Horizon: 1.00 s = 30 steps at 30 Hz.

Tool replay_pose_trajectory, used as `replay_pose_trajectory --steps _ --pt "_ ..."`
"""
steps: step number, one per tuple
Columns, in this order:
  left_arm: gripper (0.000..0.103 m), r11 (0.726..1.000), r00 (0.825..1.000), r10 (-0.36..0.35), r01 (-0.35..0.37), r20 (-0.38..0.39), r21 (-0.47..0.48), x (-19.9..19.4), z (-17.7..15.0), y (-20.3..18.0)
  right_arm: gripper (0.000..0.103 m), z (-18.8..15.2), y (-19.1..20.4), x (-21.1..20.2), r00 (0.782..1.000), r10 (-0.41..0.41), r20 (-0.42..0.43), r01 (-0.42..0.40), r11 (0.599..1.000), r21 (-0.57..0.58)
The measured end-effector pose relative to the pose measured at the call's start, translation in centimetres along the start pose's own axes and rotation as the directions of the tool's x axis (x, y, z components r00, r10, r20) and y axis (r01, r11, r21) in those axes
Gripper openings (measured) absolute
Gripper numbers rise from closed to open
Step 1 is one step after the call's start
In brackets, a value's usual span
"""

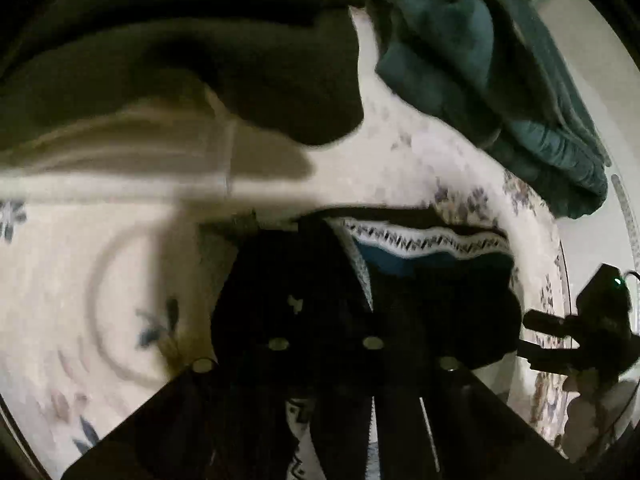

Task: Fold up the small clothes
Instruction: 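Lift and fold the sweater over with both grippers, then open them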

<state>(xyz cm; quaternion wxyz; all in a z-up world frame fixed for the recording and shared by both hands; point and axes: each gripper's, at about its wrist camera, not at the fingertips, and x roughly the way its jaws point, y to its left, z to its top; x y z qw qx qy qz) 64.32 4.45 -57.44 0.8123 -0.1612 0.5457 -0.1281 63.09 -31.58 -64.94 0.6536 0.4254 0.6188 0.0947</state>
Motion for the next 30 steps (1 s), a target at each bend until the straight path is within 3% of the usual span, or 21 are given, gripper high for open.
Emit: replay_pose_trajectory --steps 4,8,9,10,12,13,15,17,21,22,24,25,26,27,30 --pt "0.005 0.999 0.998 -0.019 0.022 0.061 -0.047 -2.6 -0.1 2.7 0.068 1.4 0.4 2.0 1.000 0.016 -0.015 -0.015 1.000 0.019" --pt "0.004 0.989 0.998 -0.015 0.024 0.066 -0.143 -2.9 0.3 6.2 0.065 1.5 1.1 4.4 0.999 0.017 -0.052 -0.017 1.000 0.008" --pt "0.004 0.987 0.998 -0.019 0.028 0.062 -0.159 -2.6 0.4 6.5 0.040 1.7 1.5 5.1 0.999 0.022 -0.047 -0.022 1.000 -0.007" --pt "0.004 0.986 0.998 -0.022 0.032 0.061 -0.165 -2.3 0.4 6.6 0.021 1.5 1.7 5.0 0.999 0.030 -0.039 -0.031 0.999 -0.023" --pt "0.004 0.986 0.998 -0.028 0.037 0.059 -0.162 -2.1 0.4 6.5 0.005 1.3 2.0 4.5 1.000 -0.009 -0.014 0.009 1.000 -0.029" --pt "0.004 0.985 0.997 -0.040 0.050 0.064 -0.167 -2.2 0.5 6.4 0.003 1.3 2.0 3.7 0.999 -0.024 0.026 0.025 0.999 -0.030" --pt "0.004 0.984 0.996 -0.053 0.065 0.074 -0.164 -2.4 0.7 6.2 0.003 1.6 1.3 1.9 0.992 -0.075 0.098 0.076 0.997 0.003" --pt "0.004 0.986 0.996 -0.047 0.058 0.077 -0.155 -2.5 0.5 6.2 0.002 2.0 0.4 2.1 0.995 -0.053 0.088 0.049 0.997 0.053" --pt "0.008 0.978 0.995 -0.083 0.093 0.064 -0.186 -2.9 0.1 6.9 0.004 1.7 1.5 2.8 0.995 -0.090 0.053 0.090 0.996 -0.011" --pt "0.012 0.973 0.993 -0.106 0.116 0.062 -0.198 -2.8 0.1 6.9 0.004 1.8 1.9 2.9 0.996 -0.079 0.035 0.080 0.997 -0.017" --pt "0.038 0.948 0.978 -0.188 0.204 0.086 -0.243 -3.3 -0.1 7.1 0.014 2.2 2.4 2.8 0.998 -0.051 0.022 0.052 0.998 -0.027" --pt "0.066 0.941 0.972 -0.210 0.229 0.102 -0.250 -3.5 -0.1 7.2 0.022 2.4 2.8 2.7 0.999 -0.045 0.022 0.045 0.998 -0.039" --pt "0.072 0.934 0.967 -0.224 0.249 0.121 -0.256 -3.5 -0.1 7.1 0.043 2.7 3.1 2.6 0.998 -0.050 0.031 0.051 0.997 -0.052" --pt "0.072 0.934 0.966 -0.232 0.254 0.114 -0.252 -3.1 0.0 6.8 0.049 2.9 3.3 2.6 0.998 -0.056 0.040 0.059 0.997 -0.057" --pt "0.070 0.964 0.981 -0.192 0.191 0.014 -0.187 0.1 0.7 4.7 0.049 3.5 3.0 2.9 0.998 -0.060 0.027 0.061 0.997 -0.051"
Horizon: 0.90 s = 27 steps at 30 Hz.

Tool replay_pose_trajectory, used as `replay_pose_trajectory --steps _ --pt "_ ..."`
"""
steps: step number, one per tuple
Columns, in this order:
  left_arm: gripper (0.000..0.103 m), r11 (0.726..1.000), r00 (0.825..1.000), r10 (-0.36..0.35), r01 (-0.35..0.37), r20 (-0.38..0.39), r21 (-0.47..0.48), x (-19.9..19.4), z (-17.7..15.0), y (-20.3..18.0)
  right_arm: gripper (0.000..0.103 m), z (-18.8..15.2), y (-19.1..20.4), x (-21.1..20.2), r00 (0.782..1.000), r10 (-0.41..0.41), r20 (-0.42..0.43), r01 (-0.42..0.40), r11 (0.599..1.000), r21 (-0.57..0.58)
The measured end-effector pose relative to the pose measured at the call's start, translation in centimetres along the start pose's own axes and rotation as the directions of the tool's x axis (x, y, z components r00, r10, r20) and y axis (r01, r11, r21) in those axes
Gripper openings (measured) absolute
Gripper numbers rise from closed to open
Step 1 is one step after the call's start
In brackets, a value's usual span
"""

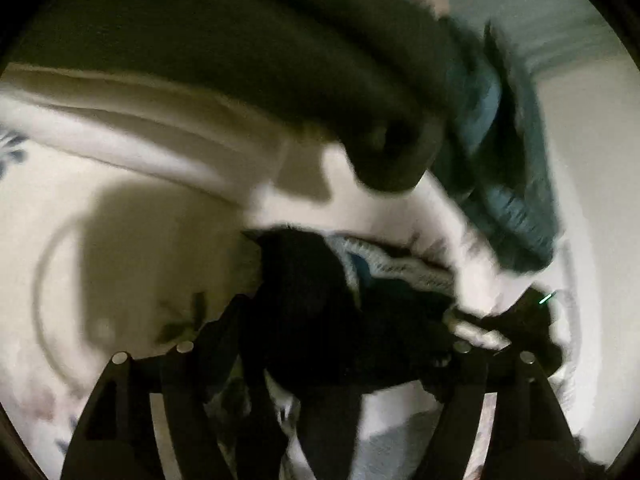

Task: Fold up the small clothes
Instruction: 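Lift and fold the sweater over with both grippers, then open them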

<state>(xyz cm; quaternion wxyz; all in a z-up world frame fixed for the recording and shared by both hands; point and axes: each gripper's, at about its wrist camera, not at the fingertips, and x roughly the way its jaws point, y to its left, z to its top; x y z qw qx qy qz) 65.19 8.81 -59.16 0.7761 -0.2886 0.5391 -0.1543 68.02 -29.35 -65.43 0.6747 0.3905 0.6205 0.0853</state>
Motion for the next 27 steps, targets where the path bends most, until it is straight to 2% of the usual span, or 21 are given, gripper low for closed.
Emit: replay_pose_trajectory --steps 1,2,3,6,11,12,13,14,15,18,20,22,24,25,26,27 --pt "0.063 0.998 0.999 0.039 -0.038 -0.004 0.042 0.7 0.0 -0.7 0.049 0.0 -0.2 0.0 1.000 -0.001 -0.005 0.001 1.000 0.005" --pt "0.017 0.992 0.996 0.086 -0.086 0.009 0.095 1.3 -0.1 -1.6 0.049 0.1 -0.4 0.0 1.000 -0.001 -0.010 0.001 1.000 0.008" --pt "0.013 0.978 0.990 0.143 -0.143 0.014 0.154 1.9 -0.1 -2.5 0.049 0.1 -0.5 0.0 1.000 0.000 -0.010 0.001 1.000 0.010" --pt "0.012 0.976 0.983 0.159 -0.171 0.096 0.135 0.2 -0.4 -2.2 0.049 0.0 -0.8 -0.1 1.000 0.003 -0.020 -0.003 1.000 0.006" --pt "0.012 0.996 0.990 0.092 -0.090 0.107 -0.028 -1.3 -0.4 1.1 0.049 -0.2 -0.5 1.6 0.995 0.037 -0.091 -0.039 0.999 -0.020" --pt "0.012 0.996 0.992 0.076 -0.071 0.103 -0.053 -1.2 -0.3 1.4 0.041 -0.4 -0.4 2.2 0.992 0.055 -0.116 -0.058 0.998 -0.020" --pt "0.012 0.996 0.992 0.079 -0.074 0.102 -0.052 -1.0 -0.2 1.4 0.021 -0.7 -0.3 2.6 0.990 0.068 -0.120 -0.071 0.997 -0.023" --pt "0.012 0.996 0.991 0.088 -0.085 0.102 -0.035 -0.9 0.0 1.1 0.003 -0.9 -0.1 2.6 0.995 0.022 -0.095 -0.026 0.999 -0.041" --pt "0.012 0.996 0.991 0.090 -0.088 0.098 -0.021 -0.9 0.1 0.8 0.003 -1.0 -0.1 2.0 0.999 -0.015 -0.047 0.013 0.999 -0.048" --pt "0.012 0.997 0.993 0.084 -0.083 0.080 -0.004 -1.1 0.2 1.5 0.003 -0.4 -1.1 0.7 0.999 -0.038 0.034 0.037 0.999 0.021" --pt "0.013 0.998 0.997 0.066 -0.066 0.031 -0.002 -0.1 0.5 2.1 0.003 -0.1 -1.6 1.6 0.999 -0.039 -0.009 0.039 0.999 0.033" --pt "0.020 0.999 1.000 0.028 -0.028 0.004 -0.018 0.0 0.8 2.5 0.004 0.0 -1.4 2.0 0.998 -0.061 -0.035 0.063 0.998 0.029" --pt "0.038 0.999 1.000 0.021 -0.021 -0.018 -0.024 -0.8 1.2 2.1 0.009 0.2 -0.7 1.8 0.997 -0.037 -0.064 0.039 0.999 0.026" --pt "0.056 1.000 1.000 0.006 -0.007 -0.014 -0.024 -1.3 1.3 1.8 0.015 0.2 -0.2 1.5 0.997 -0.029 -0.073 0.031 0.999 0.020" --pt "0.066 1.000 1.000 -0.016 0.015 -0.004 -0.023 -1.6 1.4 1.5 0.038 0.3 0.3 1.1 0.998 -0.017 -0.067 0.017 1.000 0.006" --pt "0.067 0.999 0.999 -0.033 0.033 0.018 -0.020 -2.3 1.5 1.2 0.058 0.3 0.9 0.7 0.998 -0.003 -0.056 0.002 1.000 -0.014"
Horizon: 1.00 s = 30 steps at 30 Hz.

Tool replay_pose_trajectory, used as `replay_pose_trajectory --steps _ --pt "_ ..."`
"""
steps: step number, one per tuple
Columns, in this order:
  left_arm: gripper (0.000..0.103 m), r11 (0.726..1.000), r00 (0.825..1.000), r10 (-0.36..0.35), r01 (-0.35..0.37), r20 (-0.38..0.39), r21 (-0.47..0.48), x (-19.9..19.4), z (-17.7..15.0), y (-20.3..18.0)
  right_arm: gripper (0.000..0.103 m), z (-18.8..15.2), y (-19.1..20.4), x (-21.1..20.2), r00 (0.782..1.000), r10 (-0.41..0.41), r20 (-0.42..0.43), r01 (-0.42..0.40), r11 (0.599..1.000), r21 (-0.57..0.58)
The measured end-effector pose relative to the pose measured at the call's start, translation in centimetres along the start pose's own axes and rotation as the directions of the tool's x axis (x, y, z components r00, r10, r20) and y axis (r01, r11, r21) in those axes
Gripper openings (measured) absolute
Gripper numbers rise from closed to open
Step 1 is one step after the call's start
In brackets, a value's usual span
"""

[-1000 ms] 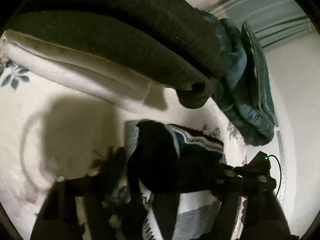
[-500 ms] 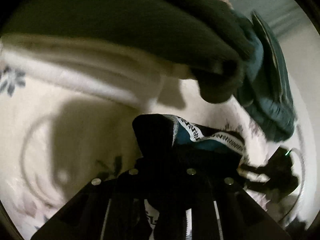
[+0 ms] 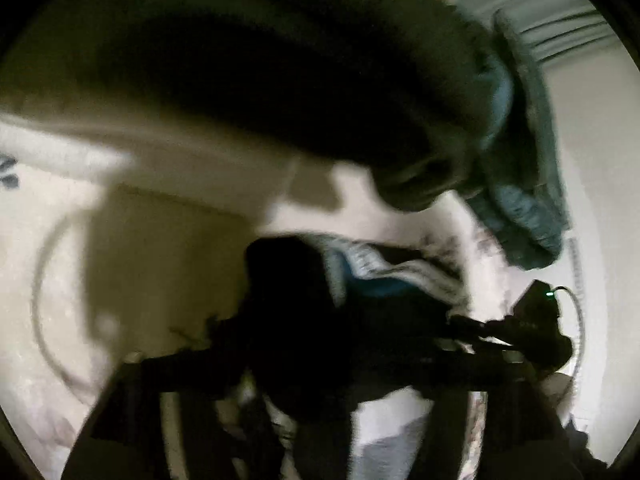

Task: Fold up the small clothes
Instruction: 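Lift and fold the sweater over with both grippers, then open them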

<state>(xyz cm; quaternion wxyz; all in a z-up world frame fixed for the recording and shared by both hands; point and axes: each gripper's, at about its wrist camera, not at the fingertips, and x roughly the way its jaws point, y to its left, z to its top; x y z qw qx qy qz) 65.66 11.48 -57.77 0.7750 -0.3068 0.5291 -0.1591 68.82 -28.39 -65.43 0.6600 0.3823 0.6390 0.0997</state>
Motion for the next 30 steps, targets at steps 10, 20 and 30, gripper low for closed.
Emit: replay_pose_trajectory --steps 10,20,30 --pt "0.015 0.987 0.991 0.136 -0.137 0.016 0.082 3.5 1.6 0.2 0.006 3.0 5.0 5.5 0.991 -0.134 0.019 0.135 0.981 -0.136" --pt "0.062 0.994 0.996 0.084 -0.083 -0.006 0.073 0.0 0.4 -1.4 0.062 0.8 5.9 4.6 0.991 -0.122 -0.054 0.113 0.982 -0.150" --pt "0.067 0.996 0.995 0.092 -0.092 0.024 -0.012 -13.1 -11.5 -2.8 0.067 -13.9 2.8 -3.6 0.990 -0.048 -0.134 0.026 0.987 -0.160"
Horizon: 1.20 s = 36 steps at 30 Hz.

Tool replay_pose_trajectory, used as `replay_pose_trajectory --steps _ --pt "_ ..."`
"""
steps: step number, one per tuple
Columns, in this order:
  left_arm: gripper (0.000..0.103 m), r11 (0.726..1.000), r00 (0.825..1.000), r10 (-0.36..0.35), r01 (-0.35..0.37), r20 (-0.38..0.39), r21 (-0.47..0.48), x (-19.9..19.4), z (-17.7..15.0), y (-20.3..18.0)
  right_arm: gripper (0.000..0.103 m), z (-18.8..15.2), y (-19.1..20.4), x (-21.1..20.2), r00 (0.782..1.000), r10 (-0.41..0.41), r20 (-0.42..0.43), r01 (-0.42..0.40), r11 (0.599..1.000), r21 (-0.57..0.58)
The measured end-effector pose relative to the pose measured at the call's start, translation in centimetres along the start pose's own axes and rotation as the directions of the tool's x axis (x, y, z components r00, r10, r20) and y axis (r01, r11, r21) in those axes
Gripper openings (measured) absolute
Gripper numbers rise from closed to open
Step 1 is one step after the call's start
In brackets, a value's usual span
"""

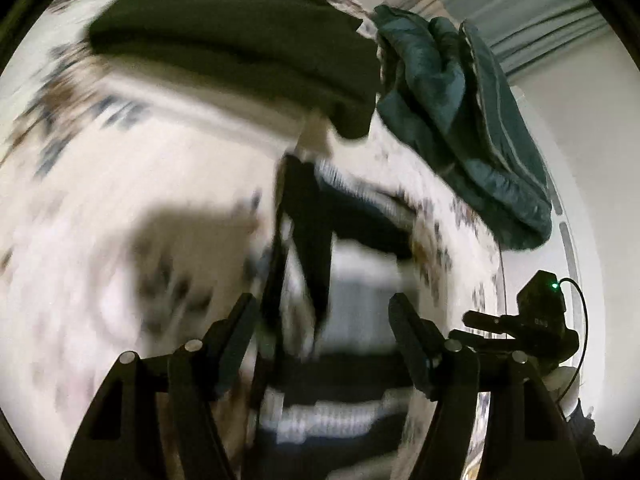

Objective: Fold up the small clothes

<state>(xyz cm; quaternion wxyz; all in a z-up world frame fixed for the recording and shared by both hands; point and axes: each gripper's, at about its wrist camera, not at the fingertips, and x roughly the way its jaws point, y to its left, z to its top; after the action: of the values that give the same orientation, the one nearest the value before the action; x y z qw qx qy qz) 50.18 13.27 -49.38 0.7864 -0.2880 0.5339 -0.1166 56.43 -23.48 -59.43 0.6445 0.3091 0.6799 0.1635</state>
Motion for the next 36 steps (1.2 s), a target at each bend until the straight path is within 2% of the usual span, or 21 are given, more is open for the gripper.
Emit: replay_pose_trajectory --steps 2,5,10,13,17,19,21,22,23,24,25,26,27,29,33,36 --pt "0.069 0.999 0.999 0.030 -0.030 -0.018 -0.013 -1.4 -3.8 0.1 0.067 -4.9 -0.9 -0.5 0.999 -0.031 -0.043 0.031 0.999 -0.017" --pt "0.069 0.996 0.994 0.068 -0.073 -0.085 -0.056 -2.8 -10.2 1.2 0.067 -11.8 -2.7 -0.2 0.991 -0.080 -0.103 0.077 0.996 -0.037" --pt "0.069 0.979 0.970 0.130 -0.159 -0.207 -0.130 -3.8 -20.3 4.6 0.067 -21.5 -8.1 3.3 0.967 -0.055 -0.249 0.070 0.996 0.052" --pt "0.069 0.969 0.957 0.120 -0.171 -0.266 -0.178 -2.8 -24.4 6.9 0.067 -25.3 -10.8 6.3 0.953 -0.007 -0.302 0.044 0.993 0.114" --pt "0.069 0.968 0.951 0.019 -0.095 -0.308 -0.234 -1.3 -27.8 8.6 0.067 -28.3 -13.3 9.4 0.943 0.101 -0.318 -0.036 0.978 0.205" --pt "0.069 0.969 0.948 -0.017 -0.063 -0.319 -0.238 -0.7 -28.7 8.5 0.067 -29.2 -14.0 10.4 0.938 0.133 -0.321 -0.060 0.972 0.229" --pt "0.067 0.979 0.952 -0.014 -0.050 -0.307 -0.199 -0.7 -29.3 7.4 0.067 -30.2 -14.8 11.2 0.932 0.184 -0.312 -0.095 0.956 0.279" --pt "0.062 0.985 0.954 0.000 -0.052 -0.300 -0.167 -0.8 -29.4 6.6 0.067 -30.7 -15.1 11.4 0.931 0.196 -0.309 -0.104 0.951 0.290" --pt "0.031 0.990 0.952 0.032 -0.072 -0.304 -0.122 -0.6 -29.6 5.9 0.067 -31.0 -15.4 11.6 0.934 0.208 -0.292 -0.114 0.945 0.308" --pt "0.010 0.992 0.940 0.080 -0.108 -0.331 -0.069 -0.1 -29.7 5.1 0.066 -31.1 -15.4 11.7 0.936 0.216 -0.279 -0.123 0.941 0.316" --pt "0.008 0.990 0.934 0.114 -0.136 -0.338 -0.042 0.0 -29.8 4.5 0.059 -31.2 -15.4 11.6 0.939 0.220 -0.263 -0.131 0.939 0.317" --pt "0.008 0.990 0.938 0.114 -0.136 -0.328 -0.044 -0.2 -29.7 4.2 0.032 -31.4 -15.3 11.2 0.945 0.215 -0.247 -0.134 0.942 0.309" --pt "0.008 0.990 0.942 0.102 -0.127 -0.320 -0.058 -0.6 -29.6 4.0 0.019 -31.5 -15.2 10.8 0.951 0.187 -0.247 -0.110 0.949 0.294" --pt "0.008 0.990 0.954 0.064 -0.098 -0.293 -0.100 -2.0 -28.9 3.5 0.013 -31.8 -15.0 10.0 0.950 0.212 -0.230 -0.138 0.943 0.302" --pt "0.008 0.990 0.971 -0.012 -0.022 -0.238 -0.139 -4.9 -26.8 1.8 0.012 -31.6 -13.0 6.7 0.943 0.272 -0.193 -0.214 0.938 0.273" --pt "0.008 0.990 0.981 -0.068 0.044 -0.180 -0.137 -6.7 -24.0 -0.3 0.012 -29.6 -10.5 3.1 0.936 0.324 -0.136 -0.286 0.927 0.242"
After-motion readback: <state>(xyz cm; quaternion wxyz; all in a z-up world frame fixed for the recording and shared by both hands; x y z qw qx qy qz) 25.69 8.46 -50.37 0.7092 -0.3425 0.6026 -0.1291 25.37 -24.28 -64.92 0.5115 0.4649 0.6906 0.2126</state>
